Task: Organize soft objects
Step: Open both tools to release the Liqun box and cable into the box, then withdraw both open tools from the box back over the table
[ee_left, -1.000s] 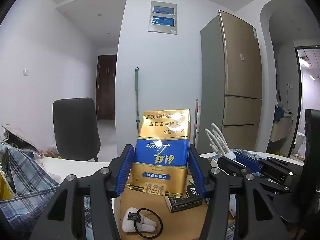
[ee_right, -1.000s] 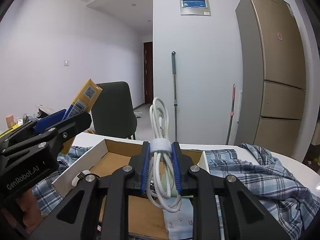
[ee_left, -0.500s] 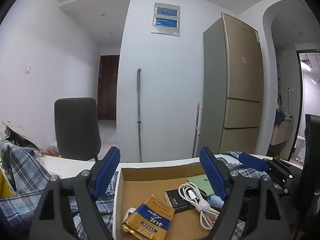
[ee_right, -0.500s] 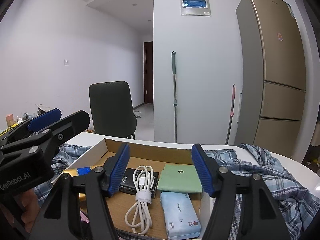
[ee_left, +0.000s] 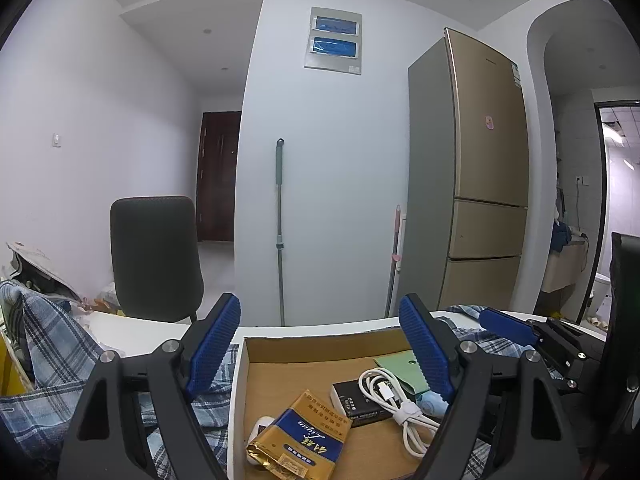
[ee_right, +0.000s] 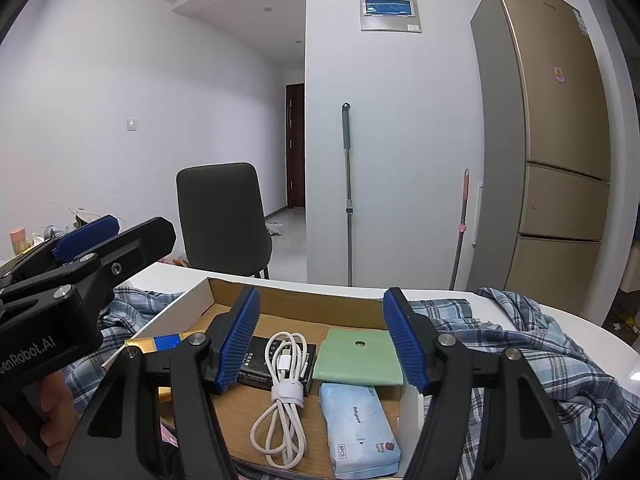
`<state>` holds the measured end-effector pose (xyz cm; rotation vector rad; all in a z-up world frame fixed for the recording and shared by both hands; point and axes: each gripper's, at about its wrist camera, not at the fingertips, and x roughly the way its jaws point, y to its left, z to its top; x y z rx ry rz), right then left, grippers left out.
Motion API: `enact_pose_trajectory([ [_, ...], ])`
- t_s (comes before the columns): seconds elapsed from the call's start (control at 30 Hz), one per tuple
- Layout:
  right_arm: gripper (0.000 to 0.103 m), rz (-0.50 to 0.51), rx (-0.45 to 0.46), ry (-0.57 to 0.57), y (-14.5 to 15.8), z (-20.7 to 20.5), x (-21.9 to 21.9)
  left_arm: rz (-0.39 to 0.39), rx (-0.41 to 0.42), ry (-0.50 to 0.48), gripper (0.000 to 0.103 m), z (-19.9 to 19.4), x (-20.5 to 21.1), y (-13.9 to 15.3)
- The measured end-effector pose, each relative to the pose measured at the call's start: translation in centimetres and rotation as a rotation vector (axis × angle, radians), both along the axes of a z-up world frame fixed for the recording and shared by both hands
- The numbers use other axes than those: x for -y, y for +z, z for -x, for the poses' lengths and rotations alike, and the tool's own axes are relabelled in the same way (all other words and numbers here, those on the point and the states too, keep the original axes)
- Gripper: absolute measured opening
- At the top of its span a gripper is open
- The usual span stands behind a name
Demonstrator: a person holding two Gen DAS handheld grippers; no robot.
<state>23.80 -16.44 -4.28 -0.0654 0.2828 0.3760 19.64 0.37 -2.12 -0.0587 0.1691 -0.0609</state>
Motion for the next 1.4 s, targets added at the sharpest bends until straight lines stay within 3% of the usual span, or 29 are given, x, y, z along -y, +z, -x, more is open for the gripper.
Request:
enact_pose_trajectory([
  [0.13, 0.063, 0.000, 0.011, 0.020, 0.1, 0.3, 0.1, 0.044, 0.027, -0.002, 0.084, 0.6, -0.7, 0.8],
  [0.27, 0.063, -0.003, 0.031, 0.016, 1.2, 0.8, 0.2, 0.027, 0.062, -0.003, 0.084, 1.8, -0.4, 2.4],
  [0.47, 0.066, -0.064, 0.019, 0.051, 5.1, 2.1, 1.3, 0.033, 0.087, -0.032, 0.084, 3.9, -0.4, 7.1],
  [0.73, 0.077, -0.104, 0.120, 0.039, 10.4, 7.1, 3.0, 0.010, 0.088, -0.039, 0.084, 8.1, -0.4, 11.1],
  [0.93, 0.091, -0.092, 0.152, 0.008, 12.0, 10.4, 3.9, -0.024, 0.091, -0.037, 0.084, 12.2, -0.3, 11.5],
  [1.07, 0.099, -0.088, 0.161, -0.015, 11.8, 12.3, 4.4, -0.048, 0.116, -0.001, 0.093, 14.8, -0.3, 10.8],
  [1.13, 0.099, -0.082, 0.153, -0.029, 11.5, 12.8, 4.6, -0.063, 0.121, 0.009, 0.103, 15.8, -0.3, 10.4],
  [1.4, 0.100, -0.058, 0.107, -0.039, 9.2, 13.9, 4.3, -0.038, 0.107, 0.043, 0.103, 17.6, -0.7, 8.2],
])
